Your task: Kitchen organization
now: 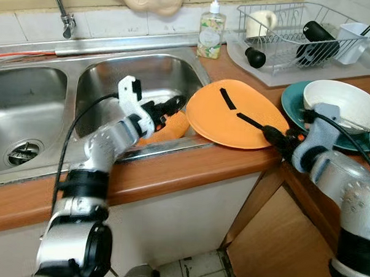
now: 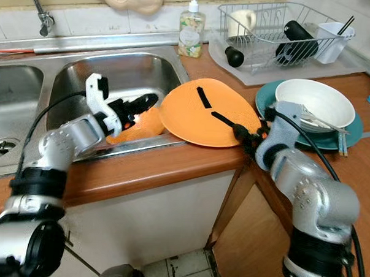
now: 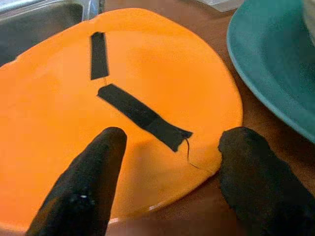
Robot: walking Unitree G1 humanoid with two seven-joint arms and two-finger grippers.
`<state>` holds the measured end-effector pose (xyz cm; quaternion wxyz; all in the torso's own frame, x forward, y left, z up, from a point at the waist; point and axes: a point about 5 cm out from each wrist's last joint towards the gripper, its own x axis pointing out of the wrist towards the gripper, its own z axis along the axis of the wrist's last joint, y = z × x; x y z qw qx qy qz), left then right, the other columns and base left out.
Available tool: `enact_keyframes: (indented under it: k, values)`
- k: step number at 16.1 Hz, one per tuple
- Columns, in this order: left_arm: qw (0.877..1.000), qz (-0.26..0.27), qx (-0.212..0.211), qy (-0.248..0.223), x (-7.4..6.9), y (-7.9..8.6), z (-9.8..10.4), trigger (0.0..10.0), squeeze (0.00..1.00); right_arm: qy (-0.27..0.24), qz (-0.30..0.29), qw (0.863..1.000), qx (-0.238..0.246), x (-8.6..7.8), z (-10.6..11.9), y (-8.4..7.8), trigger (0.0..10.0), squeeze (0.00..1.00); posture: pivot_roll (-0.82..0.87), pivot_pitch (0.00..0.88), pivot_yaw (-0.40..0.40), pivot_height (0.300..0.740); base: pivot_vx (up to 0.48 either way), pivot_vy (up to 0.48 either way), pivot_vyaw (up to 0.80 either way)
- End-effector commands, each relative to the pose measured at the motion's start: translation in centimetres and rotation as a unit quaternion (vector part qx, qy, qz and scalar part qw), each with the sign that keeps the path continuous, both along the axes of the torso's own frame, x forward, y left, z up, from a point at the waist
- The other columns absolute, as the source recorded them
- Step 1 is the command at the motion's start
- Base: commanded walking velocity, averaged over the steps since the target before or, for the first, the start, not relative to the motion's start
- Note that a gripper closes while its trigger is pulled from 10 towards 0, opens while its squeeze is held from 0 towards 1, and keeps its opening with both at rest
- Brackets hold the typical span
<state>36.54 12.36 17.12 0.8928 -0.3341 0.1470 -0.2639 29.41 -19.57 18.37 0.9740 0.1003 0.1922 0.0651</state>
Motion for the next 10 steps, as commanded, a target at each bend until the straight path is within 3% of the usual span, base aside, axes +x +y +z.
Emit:
enact_keyframes:
  k: [1,8,9,10]
  values:
    - [1.0,-0.004,0.002,-0.002,0.4,-0.3,0.2,10.0,0.0,0.015,0.003,1.0,0.01,0.4,-0.7,0.3,10.0,0.0,-0.04,0.0,0.061,0.716,0.0,0.0,0.0]
    - [0.999,-0.026,-0.004,0.022,1.0,-2.4,-1.2,10.0,0.0,0.019,0.055,0.998,0.035,1.5,-1.3,2.0,10.0,0.0,-0.04,0.0,0.068,0.716,0.0,0.0,0.0]
    - [0.999,-0.033,-0.018,0.02,1.0,-2.7,-1.4,9.5,0.0,0.017,0.059,0.998,0.035,1.5,-1.3,2.1,10.0,0.0,-0.04,0.0,0.07,0.716,0.0,0.0,0.0]
    - [0.999,-0.036,-0.024,0.017,1.1,-2.8,-1.4,7.1,0.0,0.016,0.059,0.997,0.035,1.6,-1.3,2.1,10.0,0.0,-0.04,0.0,0.072,0.716,0.0,0.0,0.0]
